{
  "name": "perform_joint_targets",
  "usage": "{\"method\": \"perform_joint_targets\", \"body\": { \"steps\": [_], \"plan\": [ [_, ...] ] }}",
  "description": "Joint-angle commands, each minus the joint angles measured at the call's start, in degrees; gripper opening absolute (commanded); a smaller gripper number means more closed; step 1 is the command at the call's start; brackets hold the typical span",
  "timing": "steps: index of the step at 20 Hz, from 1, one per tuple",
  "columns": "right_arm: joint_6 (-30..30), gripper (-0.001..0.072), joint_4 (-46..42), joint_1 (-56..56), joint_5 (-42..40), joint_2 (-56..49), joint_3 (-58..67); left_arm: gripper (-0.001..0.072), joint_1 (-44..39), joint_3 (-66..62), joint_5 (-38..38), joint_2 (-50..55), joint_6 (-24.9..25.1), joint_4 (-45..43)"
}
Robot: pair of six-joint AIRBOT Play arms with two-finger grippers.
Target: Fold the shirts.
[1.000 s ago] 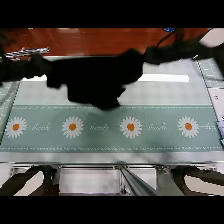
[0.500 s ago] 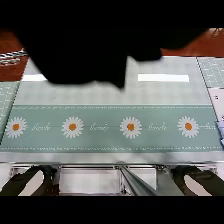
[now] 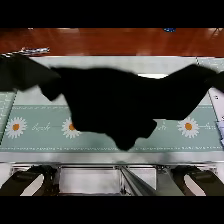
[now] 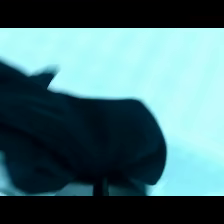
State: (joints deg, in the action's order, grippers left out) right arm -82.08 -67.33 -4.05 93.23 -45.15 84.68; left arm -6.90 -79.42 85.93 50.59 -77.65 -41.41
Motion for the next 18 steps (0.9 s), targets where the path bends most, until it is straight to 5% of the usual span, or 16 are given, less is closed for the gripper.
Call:
{"method": "perform_joint_targets", "body": {
  "steps": [1, 6, 11, 12, 13, 18],
  "plan": [
    [0.6, 0.003, 3.3, -0.1, -3.7, 1.6, -20.5, 0.0019, -8.7, 18.7, -8.5, 1.6, 0.0, -9.5],
    [1.1, 0.003, -0.6, 0.0, -22.1, -9.8, -32.0, 0.0019, -7.4, 26.6, -27.8, 16.2, -2.2, -9.6],
    [0.2, 0.0053, 3.2, 1.3, -35.5, -30.4, -23.7, 0.0038, -7.0, 16.3, -32.8, 32.0, -2.2, -3.9],
    [0.2, 0.0211, 5.6, 2.0, -35.6, -33.6, -20.9, 0.023, -6.9, 13.8, -31.8, 34.0, -2.2, -2.6],
    [0.3, 0.0402, 7.8, 3.2, -34.3, -36.4, -17.2, 0.0499, -6.5, 11.1, -29.0, 35.3, -2.5, -2.6],
    [4.0, 0.0408, 15.9, 17.7, -21.0, -37.5, -2.5, 0.0508, 6.3, 0.0, -3.4, 36.3, -7.2, -13.2]
  ]
}}
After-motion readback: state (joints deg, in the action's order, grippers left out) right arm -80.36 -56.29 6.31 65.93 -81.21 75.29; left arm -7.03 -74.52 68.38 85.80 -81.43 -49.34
